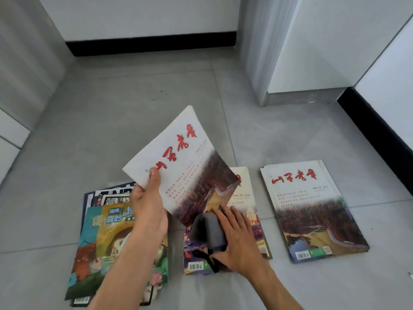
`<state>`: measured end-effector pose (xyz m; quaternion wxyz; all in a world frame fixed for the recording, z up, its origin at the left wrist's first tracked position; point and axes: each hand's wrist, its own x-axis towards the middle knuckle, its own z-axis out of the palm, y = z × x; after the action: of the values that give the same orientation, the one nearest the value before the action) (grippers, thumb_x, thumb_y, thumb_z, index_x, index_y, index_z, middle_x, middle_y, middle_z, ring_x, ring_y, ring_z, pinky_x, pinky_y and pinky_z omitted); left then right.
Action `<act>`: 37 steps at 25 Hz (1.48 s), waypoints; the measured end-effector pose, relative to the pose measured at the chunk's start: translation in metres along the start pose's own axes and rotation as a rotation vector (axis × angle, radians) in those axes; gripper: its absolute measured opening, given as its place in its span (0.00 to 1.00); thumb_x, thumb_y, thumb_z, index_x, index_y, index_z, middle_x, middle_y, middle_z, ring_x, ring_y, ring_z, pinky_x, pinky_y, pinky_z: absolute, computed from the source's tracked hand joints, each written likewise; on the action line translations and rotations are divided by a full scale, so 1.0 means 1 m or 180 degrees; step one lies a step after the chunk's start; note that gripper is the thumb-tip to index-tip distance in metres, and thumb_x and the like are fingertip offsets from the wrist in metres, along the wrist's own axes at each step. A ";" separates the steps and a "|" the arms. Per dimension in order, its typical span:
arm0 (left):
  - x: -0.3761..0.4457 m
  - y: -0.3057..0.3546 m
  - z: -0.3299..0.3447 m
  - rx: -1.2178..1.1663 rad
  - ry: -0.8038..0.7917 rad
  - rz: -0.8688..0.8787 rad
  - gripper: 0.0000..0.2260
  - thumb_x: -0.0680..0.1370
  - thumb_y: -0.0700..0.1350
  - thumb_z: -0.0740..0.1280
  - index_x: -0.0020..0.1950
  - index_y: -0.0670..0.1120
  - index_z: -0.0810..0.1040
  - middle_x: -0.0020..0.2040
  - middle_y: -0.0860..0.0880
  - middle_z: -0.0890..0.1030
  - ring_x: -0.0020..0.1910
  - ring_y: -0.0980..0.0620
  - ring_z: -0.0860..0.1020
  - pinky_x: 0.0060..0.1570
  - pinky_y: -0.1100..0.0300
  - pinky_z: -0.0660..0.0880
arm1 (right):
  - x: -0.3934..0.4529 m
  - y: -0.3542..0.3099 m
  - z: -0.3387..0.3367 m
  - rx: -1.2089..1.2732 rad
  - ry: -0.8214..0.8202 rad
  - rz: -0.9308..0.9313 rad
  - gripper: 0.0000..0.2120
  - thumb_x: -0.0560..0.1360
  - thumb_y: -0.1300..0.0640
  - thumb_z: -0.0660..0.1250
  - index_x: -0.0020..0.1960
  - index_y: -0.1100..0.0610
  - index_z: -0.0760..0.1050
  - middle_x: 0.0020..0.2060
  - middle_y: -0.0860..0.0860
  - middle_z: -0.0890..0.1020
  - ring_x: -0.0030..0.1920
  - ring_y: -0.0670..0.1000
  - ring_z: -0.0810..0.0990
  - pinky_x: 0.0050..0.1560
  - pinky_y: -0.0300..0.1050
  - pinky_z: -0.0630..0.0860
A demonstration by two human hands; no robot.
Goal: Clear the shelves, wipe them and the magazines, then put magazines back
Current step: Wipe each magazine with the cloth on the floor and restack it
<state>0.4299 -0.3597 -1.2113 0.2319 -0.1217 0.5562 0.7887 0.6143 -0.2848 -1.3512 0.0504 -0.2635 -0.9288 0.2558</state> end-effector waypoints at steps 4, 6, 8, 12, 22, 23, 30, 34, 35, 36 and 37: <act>0.042 -0.009 -0.059 0.0168 0.0946 -0.0396 0.10 0.79 0.43 0.69 0.60 0.46 0.77 0.53 0.49 0.85 0.46 0.50 0.83 0.49 0.49 0.80 | -0.015 -0.013 -0.002 -0.0736 -0.0107 -0.0669 0.45 0.69 0.34 0.65 0.80 0.52 0.58 0.79 0.53 0.59 0.79 0.60 0.57 0.75 0.62 0.53; 0.053 -0.019 -0.091 0.0639 0.1182 -0.0494 0.14 0.78 0.38 0.70 0.63 0.45 0.76 0.59 0.45 0.82 0.50 0.45 0.82 0.54 0.45 0.79 | -0.022 -0.013 0.005 -0.0636 -0.0129 -0.1088 0.40 0.72 0.36 0.66 0.79 0.50 0.59 0.79 0.52 0.61 0.79 0.57 0.58 0.76 0.59 0.55; 0.052 -0.029 -0.114 0.1037 0.1139 -0.0500 0.16 0.76 0.34 0.70 0.61 0.47 0.76 0.60 0.45 0.81 0.55 0.43 0.81 0.59 0.42 0.77 | -0.023 -0.010 0.004 -0.0700 -0.0485 -0.0990 0.37 0.71 0.38 0.66 0.77 0.47 0.61 0.76 0.48 0.65 0.78 0.56 0.60 0.74 0.60 0.57; 0.048 -0.036 -0.129 0.1166 0.0835 -0.0554 0.19 0.73 0.31 0.71 0.60 0.46 0.76 0.57 0.46 0.82 0.55 0.44 0.80 0.60 0.41 0.76 | -0.010 -0.011 -0.027 -0.0554 -0.0856 -0.0419 0.34 0.68 0.49 0.68 0.73 0.42 0.65 0.68 0.42 0.73 0.67 0.51 0.70 0.63 0.52 0.73; 0.008 -0.077 -0.096 0.2166 -0.0441 -0.0817 0.14 0.70 0.30 0.75 0.49 0.46 0.81 0.48 0.47 0.86 0.45 0.48 0.84 0.45 0.51 0.81 | 0.007 -0.018 -0.056 -0.1285 -0.0181 0.0966 0.34 0.76 0.32 0.53 0.74 0.52 0.66 0.70 0.55 0.73 0.65 0.62 0.76 0.62 0.64 0.72; 0.004 -0.081 -0.094 0.2140 -0.0443 -0.0797 0.13 0.71 0.31 0.75 0.49 0.47 0.81 0.48 0.48 0.86 0.46 0.47 0.84 0.47 0.49 0.81 | -0.001 -0.014 -0.037 -0.1445 -0.0308 0.0839 0.35 0.77 0.32 0.51 0.74 0.53 0.69 0.71 0.57 0.73 0.66 0.65 0.75 0.62 0.67 0.72; 0.037 -0.043 -0.098 0.2059 -0.1279 -0.0914 0.19 0.71 0.25 0.67 0.55 0.45 0.80 0.46 0.41 0.83 0.47 0.41 0.80 0.46 0.51 0.77 | -0.007 0.015 -0.031 -0.1159 0.0080 0.0110 0.21 0.69 0.42 0.69 0.58 0.49 0.81 0.56 0.49 0.77 0.58 0.57 0.77 0.60 0.58 0.74; 0.045 -0.029 -0.077 0.4113 -0.2711 -0.1644 0.18 0.72 0.34 0.69 0.59 0.50 0.77 0.47 0.50 0.84 0.49 0.50 0.82 0.46 0.56 0.78 | 0.000 0.014 -0.026 -0.0040 0.0030 0.0310 0.32 0.76 0.27 0.48 0.59 0.47 0.79 0.63 0.44 0.73 0.67 0.49 0.70 0.73 0.53 0.60; 0.041 -0.032 -0.068 0.4226 -0.2639 -0.1651 0.12 0.74 0.40 0.71 0.57 0.49 0.78 0.47 0.51 0.85 0.48 0.52 0.84 0.47 0.57 0.80 | -0.001 0.013 -0.025 -0.0052 -0.0019 0.0368 0.32 0.76 0.27 0.47 0.60 0.46 0.78 0.64 0.43 0.73 0.68 0.49 0.69 0.74 0.52 0.58; 0.037 -0.038 -0.061 0.4238 -0.2454 -0.1535 0.11 0.75 0.47 0.72 0.55 0.47 0.80 0.46 0.52 0.86 0.46 0.52 0.85 0.47 0.57 0.80 | -0.005 0.009 -0.022 -0.0249 -0.0001 0.0341 0.30 0.75 0.27 0.50 0.60 0.46 0.76 0.65 0.44 0.74 0.68 0.50 0.70 0.73 0.54 0.60; 0.035 -0.046 -0.057 0.4160 -0.2222 -0.1388 0.12 0.75 0.50 0.73 0.55 0.47 0.80 0.44 0.51 0.87 0.44 0.52 0.85 0.46 0.57 0.81 | -0.010 0.006 -0.018 -0.0529 0.0007 0.0227 0.26 0.75 0.29 0.55 0.61 0.46 0.74 0.65 0.45 0.74 0.67 0.52 0.71 0.70 0.57 0.65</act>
<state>0.4192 -0.3923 -1.2848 0.5688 0.1889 0.7670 0.2294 0.6294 -0.2772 -1.3387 0.0202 -0.3000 -0.9367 0.1792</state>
